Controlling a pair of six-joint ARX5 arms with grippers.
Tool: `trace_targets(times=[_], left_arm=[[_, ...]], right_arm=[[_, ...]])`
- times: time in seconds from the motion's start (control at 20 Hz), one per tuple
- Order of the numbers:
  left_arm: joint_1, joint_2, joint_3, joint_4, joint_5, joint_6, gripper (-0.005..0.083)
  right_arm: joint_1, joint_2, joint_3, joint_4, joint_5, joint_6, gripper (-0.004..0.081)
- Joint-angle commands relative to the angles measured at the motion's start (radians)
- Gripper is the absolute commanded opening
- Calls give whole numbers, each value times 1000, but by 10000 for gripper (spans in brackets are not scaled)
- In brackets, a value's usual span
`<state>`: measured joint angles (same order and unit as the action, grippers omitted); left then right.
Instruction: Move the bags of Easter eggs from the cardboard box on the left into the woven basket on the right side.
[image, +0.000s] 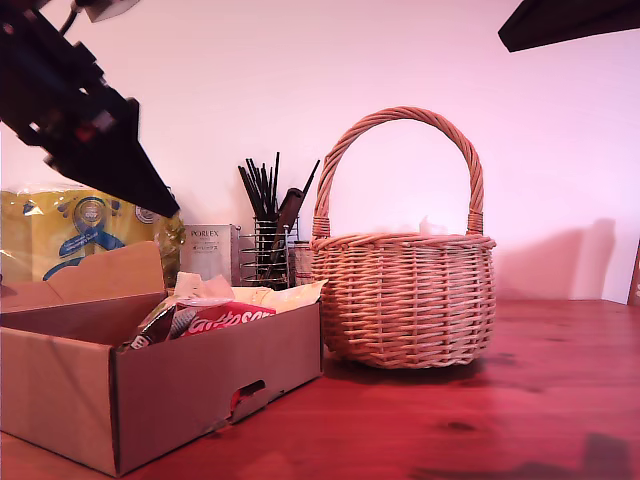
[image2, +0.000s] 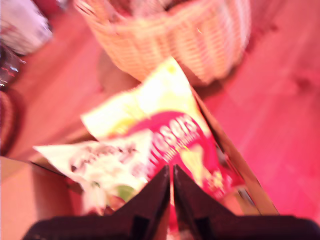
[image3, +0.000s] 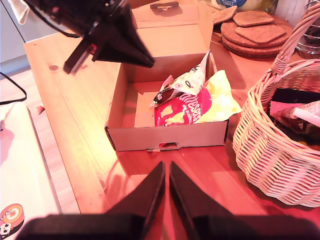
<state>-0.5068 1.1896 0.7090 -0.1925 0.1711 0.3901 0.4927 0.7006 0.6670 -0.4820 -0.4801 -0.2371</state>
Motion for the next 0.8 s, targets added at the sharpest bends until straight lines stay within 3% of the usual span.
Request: trace_targets(times=[0.0, 0.4, 0.75], left_arm=[[3, 76, -7, 45, -42, -1, 790], [26, 317, -7, 290, -166, 90, 768], [89, 431, -7, 402, -174, 89, 768]], right_arm=[[3, 2, -14, 5, 0, -4, -13], [2, 2, -14, 5, 0, -4, -13], [2, 2, -14, 6, 0, -4, -13]])
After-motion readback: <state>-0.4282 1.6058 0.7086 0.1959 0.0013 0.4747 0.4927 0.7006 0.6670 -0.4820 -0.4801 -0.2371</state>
